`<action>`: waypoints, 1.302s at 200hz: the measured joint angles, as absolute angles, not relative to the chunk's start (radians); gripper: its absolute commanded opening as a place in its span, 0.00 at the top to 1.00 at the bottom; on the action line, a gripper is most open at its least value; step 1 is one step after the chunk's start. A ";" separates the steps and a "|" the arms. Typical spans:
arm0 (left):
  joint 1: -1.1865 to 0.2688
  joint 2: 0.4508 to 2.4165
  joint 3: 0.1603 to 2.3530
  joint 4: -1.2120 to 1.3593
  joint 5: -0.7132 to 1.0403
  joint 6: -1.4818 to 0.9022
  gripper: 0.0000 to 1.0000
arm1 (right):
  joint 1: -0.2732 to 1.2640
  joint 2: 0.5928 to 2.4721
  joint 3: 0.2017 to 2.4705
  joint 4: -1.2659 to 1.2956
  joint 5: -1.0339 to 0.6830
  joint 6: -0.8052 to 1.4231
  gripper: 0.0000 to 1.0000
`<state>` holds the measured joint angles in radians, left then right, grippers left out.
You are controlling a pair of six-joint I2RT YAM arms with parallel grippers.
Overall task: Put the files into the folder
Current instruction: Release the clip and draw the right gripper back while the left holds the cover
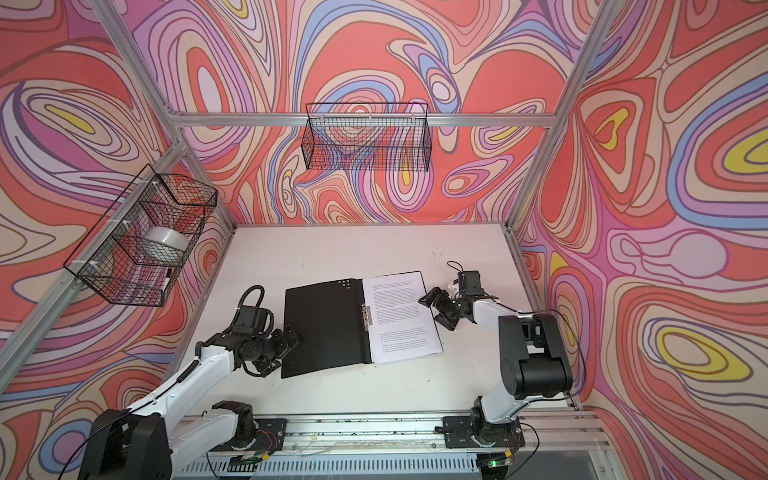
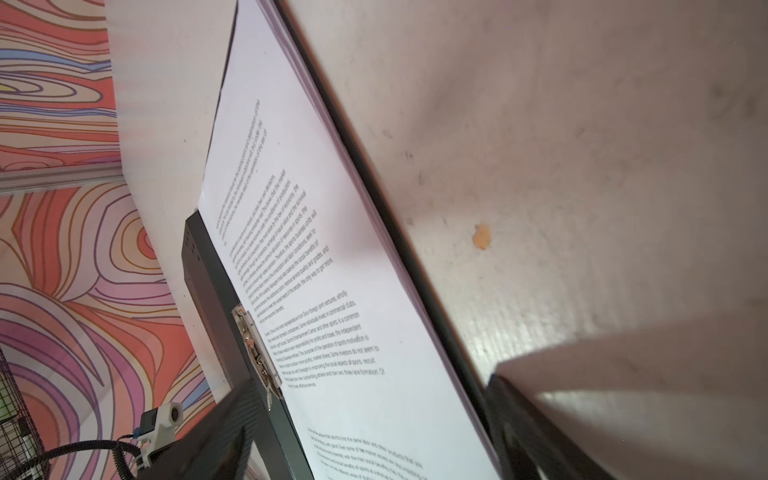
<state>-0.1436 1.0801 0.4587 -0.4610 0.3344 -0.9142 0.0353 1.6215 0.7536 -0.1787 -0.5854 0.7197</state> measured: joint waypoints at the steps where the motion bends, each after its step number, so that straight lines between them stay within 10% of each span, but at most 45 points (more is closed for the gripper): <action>1: -0.144 1.079 0.458 -0.456 0.337 -0.918 0.00 | 0.036 1.622 0.754 -0.177 -0.586 0.719 0.12; 138: -0.158 0.980 0.549 -0.205 0.529 -1.061 0.00 | 0.075 1.697 0.781 -0.102 -0.690 0.717 0.14; 260: -0.447 0.774 0.299 -0.368 0.310 -1.496 0.00 | 0.076 1.719 0.787 -0.074 -0.735 0.727 0.13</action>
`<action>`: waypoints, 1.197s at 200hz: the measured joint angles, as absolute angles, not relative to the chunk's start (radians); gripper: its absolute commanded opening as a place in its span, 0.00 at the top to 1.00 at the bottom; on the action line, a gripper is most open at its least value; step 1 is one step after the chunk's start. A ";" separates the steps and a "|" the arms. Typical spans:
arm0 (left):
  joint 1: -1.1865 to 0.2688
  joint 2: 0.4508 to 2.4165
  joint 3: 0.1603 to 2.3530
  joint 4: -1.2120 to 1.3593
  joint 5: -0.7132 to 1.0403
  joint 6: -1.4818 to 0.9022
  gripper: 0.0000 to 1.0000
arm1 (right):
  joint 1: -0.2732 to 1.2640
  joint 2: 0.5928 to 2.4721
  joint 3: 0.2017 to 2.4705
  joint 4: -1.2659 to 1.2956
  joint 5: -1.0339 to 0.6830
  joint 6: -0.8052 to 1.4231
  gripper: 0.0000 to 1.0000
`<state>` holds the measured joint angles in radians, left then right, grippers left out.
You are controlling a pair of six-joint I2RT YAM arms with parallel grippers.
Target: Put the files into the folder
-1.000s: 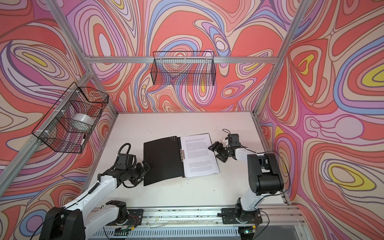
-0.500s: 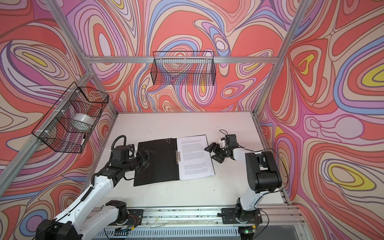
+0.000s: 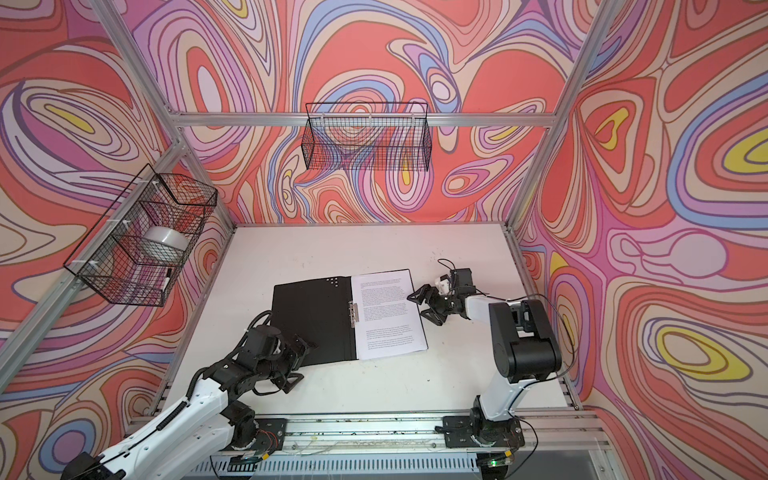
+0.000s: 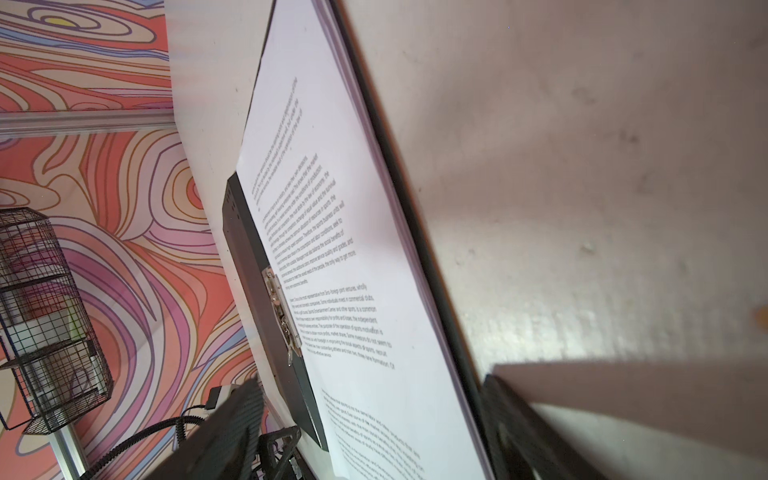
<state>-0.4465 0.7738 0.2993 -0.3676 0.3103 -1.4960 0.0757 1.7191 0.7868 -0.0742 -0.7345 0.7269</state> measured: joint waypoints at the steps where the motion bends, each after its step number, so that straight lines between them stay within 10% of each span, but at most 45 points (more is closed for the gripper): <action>1: -0.449 0.774 0.299 -0.368 0.309 -1.499 0.00 | 0.076 1.719 0.786 -0.074 -0.735 0.727 0.13; 111: -0.577 0.860 0.189 0.041 0.081 -1.628 0.00 | 0.098 1.618 0.845 -0.373 -0.448 0.670 0.19; 183: -0.582 1.132 0.168 0.465 0.022 -1.592 0.00 | 0.350 1.726 1.156 -0.550 -0.253 0.574 0.78; 239: -0.583 1.413 0.139 0.915 -0.028 -1.553 0.00 | 0.416 1.980 1.316 -0.575 -0.259 0.544 0.92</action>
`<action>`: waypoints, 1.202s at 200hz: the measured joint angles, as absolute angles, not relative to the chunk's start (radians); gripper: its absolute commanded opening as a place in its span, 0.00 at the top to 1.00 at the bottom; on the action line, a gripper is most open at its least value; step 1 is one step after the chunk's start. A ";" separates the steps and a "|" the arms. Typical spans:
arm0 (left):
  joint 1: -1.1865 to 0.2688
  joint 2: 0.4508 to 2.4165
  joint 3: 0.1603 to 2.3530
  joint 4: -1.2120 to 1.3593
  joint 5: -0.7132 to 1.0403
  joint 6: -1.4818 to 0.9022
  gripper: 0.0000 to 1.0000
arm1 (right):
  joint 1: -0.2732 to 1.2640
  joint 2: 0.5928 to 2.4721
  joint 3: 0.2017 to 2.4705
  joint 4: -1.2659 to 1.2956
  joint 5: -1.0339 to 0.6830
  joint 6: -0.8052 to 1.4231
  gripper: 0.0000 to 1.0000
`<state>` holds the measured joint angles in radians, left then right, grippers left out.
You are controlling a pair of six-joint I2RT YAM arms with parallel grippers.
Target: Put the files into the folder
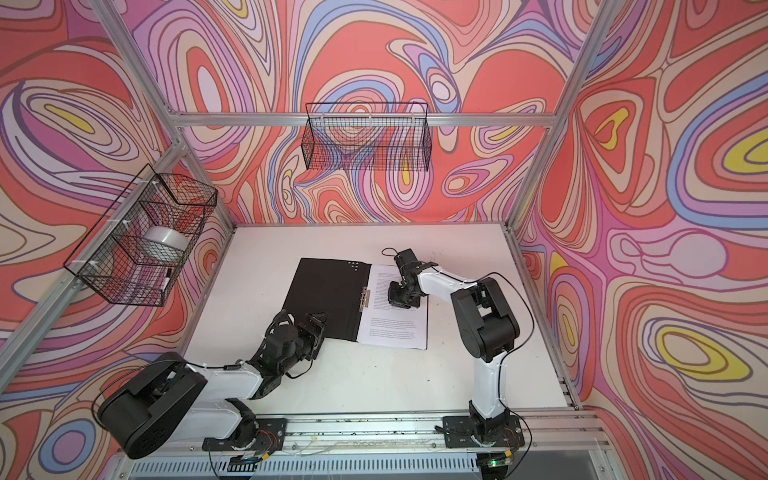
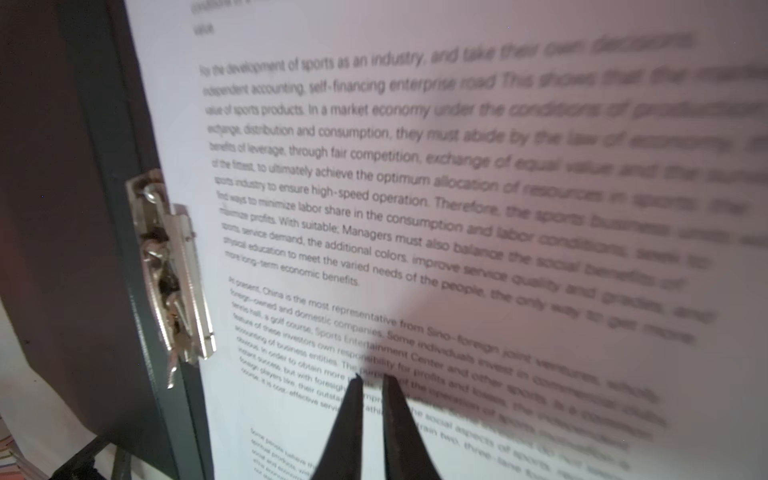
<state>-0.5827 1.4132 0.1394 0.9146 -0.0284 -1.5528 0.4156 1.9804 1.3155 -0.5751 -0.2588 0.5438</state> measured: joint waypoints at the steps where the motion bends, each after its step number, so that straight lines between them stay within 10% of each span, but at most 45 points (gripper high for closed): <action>1: -0.583 1.418 0.138 0.924 -0.029 -1.553 0.00 | 0.415 1.981 1.318 -0.577 -0.258 0.543 0.92; 67: -0.582 1.836 0.123 1.555 -0.074 -1.538 0.00 | 0.414 2.001 1.338 -0.574 -0.255 0.521 0.95; 240: -0.386 1.708 0.305 1.325 0.037 -1.125 0.00 | 0.414 2.038 1.342 -0.482 -0.355 0.487 1.00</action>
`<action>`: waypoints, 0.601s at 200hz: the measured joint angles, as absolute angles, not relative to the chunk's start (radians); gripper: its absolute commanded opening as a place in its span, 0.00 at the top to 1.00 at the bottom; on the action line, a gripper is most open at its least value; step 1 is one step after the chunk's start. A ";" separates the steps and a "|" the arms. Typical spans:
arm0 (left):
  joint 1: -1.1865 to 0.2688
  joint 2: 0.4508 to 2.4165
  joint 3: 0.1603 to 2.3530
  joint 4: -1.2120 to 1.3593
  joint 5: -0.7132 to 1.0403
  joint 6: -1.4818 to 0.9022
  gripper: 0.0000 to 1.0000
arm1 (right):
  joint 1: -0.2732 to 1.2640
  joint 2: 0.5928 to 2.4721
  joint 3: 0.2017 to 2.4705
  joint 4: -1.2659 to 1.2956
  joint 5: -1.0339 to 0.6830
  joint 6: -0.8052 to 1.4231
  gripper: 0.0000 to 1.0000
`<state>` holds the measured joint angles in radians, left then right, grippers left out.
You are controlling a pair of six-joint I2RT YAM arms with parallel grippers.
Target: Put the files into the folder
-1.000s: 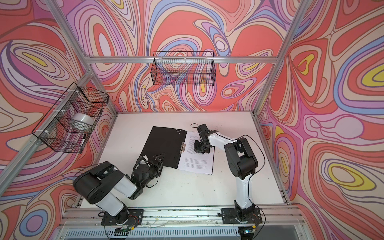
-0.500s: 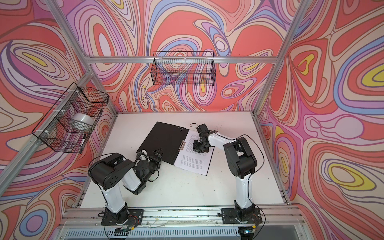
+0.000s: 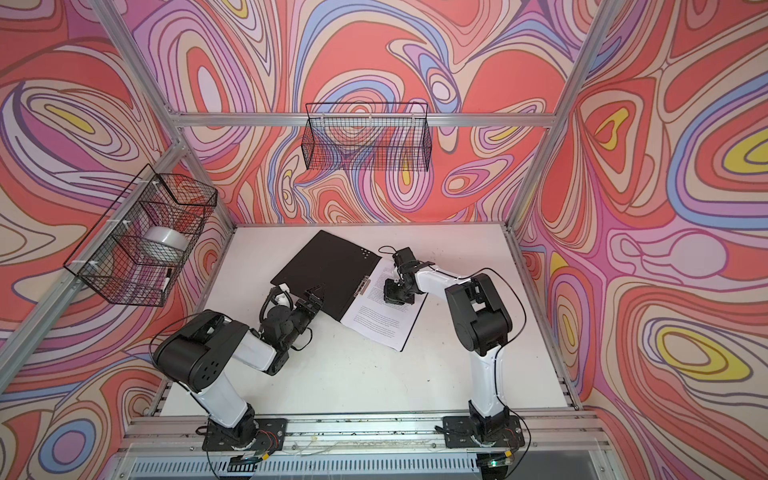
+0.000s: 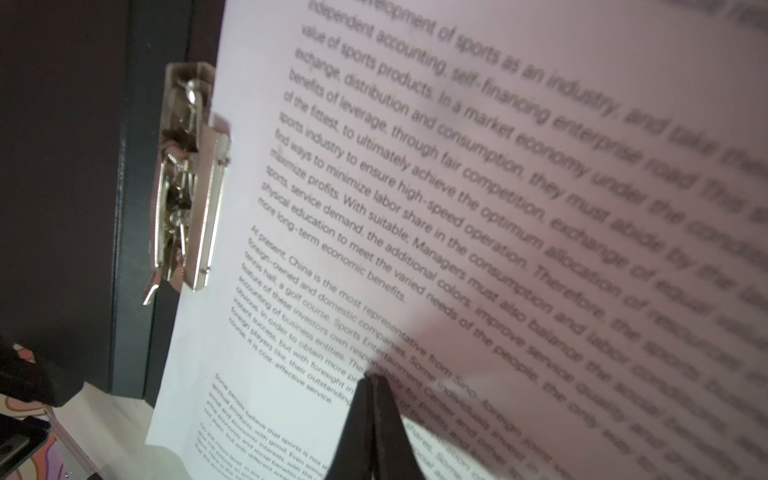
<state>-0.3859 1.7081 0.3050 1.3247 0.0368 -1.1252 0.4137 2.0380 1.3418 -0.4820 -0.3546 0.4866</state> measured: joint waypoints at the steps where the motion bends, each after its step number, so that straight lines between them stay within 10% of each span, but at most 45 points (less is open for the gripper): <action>1: -0.386 1.707 0.305 1.325 0.038 -1.124 0.00 | 0.414 2.038 1.342 -0.482 -0.355 0.486 1.00; 120: -0.389 1.389 0.344 1.126 0.165 -1.008 0.00 | 0.414 2.052 1.355 -0.476 -0.387 0.472 1.00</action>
<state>-0.3889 1.3891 0.3439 1.1263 0.1650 -1.0080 0.4137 2.0518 1.3552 -0.4763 -0.3870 0.4725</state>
